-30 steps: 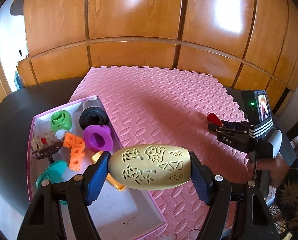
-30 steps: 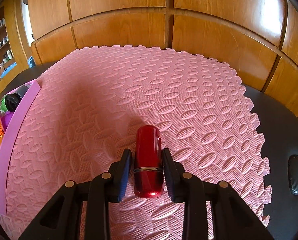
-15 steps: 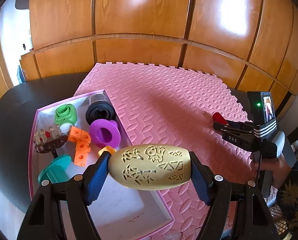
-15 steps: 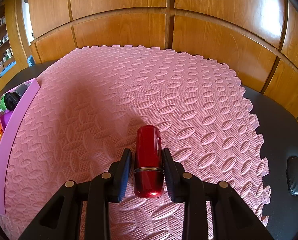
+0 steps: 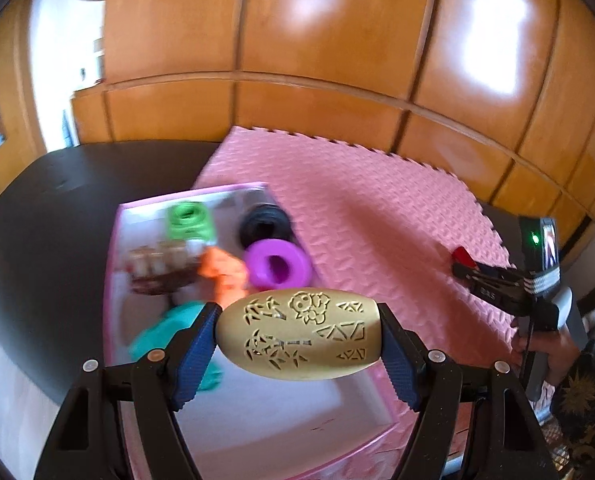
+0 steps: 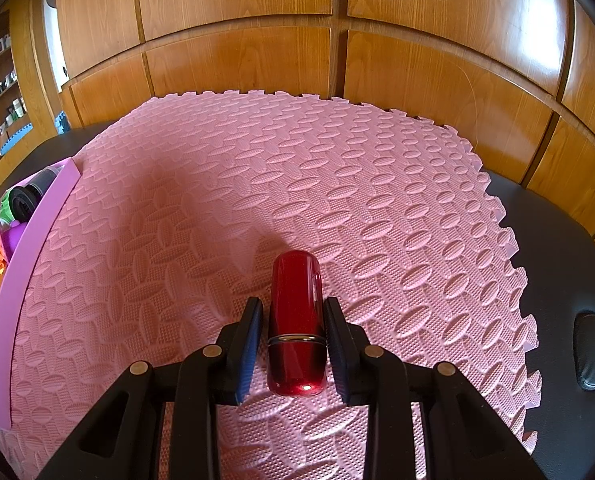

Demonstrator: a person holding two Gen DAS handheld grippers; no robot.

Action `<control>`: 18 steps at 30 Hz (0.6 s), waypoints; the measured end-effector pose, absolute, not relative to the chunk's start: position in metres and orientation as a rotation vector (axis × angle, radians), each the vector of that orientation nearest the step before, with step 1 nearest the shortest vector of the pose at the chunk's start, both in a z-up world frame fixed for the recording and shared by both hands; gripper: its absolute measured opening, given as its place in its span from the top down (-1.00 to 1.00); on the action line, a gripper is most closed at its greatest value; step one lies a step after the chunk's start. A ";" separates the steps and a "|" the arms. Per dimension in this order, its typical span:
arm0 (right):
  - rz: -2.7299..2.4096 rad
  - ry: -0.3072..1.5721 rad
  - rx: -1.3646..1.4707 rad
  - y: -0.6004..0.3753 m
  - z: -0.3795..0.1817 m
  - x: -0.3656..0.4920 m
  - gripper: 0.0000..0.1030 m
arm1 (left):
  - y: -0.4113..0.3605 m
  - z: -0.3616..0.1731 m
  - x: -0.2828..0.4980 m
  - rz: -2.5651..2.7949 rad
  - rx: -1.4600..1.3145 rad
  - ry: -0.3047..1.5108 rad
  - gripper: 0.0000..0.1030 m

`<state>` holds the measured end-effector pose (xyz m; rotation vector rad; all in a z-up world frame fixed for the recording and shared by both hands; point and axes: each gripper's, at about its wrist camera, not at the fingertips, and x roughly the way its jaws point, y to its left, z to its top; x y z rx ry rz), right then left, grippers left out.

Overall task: Organize rigid objects
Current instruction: 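Carry the yellow roller into the tray and release it with the left gripper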

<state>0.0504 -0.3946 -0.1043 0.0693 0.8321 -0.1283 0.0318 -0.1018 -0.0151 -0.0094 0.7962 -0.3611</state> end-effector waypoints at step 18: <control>-0.134 0.832 0.052 -0.394 -0.104 0.052 0.41 | -0.045 -0.051 0.009 -0.324 -0.068 0.892 -0.47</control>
